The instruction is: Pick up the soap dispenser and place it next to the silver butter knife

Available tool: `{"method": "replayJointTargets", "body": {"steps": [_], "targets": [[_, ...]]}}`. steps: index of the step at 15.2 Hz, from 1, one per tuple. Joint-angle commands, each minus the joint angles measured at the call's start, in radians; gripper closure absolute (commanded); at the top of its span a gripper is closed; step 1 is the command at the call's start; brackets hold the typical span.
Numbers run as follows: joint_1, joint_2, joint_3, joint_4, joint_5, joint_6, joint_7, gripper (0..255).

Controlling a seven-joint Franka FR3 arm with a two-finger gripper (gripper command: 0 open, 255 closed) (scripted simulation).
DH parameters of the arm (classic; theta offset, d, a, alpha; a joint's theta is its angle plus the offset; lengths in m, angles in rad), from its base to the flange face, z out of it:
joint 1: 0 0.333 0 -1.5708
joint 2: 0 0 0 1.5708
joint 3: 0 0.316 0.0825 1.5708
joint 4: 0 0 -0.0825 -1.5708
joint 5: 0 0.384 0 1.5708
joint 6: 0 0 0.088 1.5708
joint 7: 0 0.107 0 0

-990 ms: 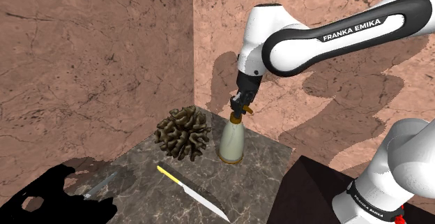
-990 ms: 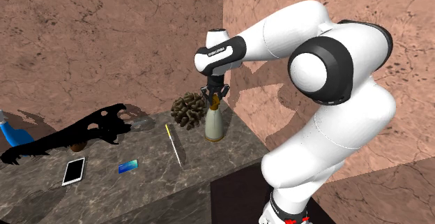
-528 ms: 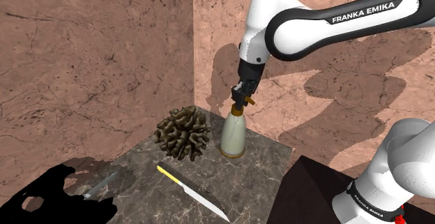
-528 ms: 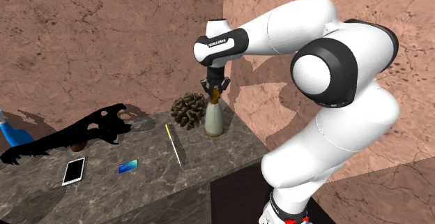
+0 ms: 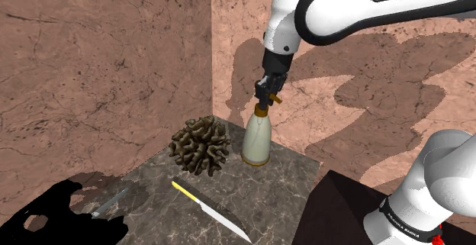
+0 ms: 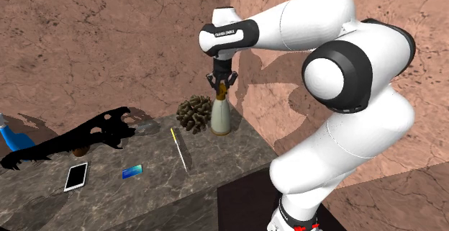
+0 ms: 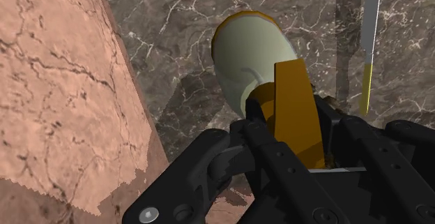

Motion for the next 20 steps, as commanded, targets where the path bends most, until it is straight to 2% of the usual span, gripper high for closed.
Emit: {"method": "replayJointTargets", "body": {"steps": [1, 20], "targets": [[-0.001, -0.002, -0.002, 0.03, -0.001, -0.032, 0.0, 255], [-0.008, 0.022, -0.012, 0.309, -0.013, -0.287, 0.008, 255]]}}
